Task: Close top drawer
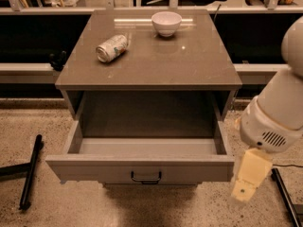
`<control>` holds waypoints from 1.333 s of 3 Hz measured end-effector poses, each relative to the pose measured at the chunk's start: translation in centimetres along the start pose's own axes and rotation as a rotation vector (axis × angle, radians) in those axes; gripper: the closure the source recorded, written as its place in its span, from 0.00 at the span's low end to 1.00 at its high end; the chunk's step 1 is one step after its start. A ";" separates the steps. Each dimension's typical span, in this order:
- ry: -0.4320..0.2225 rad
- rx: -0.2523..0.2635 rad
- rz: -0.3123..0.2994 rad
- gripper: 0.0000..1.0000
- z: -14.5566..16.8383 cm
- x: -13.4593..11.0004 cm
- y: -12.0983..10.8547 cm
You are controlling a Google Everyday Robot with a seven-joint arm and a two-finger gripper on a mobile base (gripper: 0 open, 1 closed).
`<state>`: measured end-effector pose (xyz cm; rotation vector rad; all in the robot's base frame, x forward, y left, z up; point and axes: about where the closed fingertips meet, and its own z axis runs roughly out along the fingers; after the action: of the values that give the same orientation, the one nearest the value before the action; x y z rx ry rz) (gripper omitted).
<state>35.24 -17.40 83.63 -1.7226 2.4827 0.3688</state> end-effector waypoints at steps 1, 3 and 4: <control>0.011 -0.024 0.005 0.00 1.1 0.4 0.6; 0.044 -0.103 0.164 0.03 7.2 3.9 0.6; 0.050 -0.126 0.257 0.25 10.7 6.5 1.0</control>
Offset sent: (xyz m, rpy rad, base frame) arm -0.0063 -0.0043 -0.0276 -0.0103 0.0843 -0.0274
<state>31.35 -20.23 72.03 -1.4698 2.7801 0.5202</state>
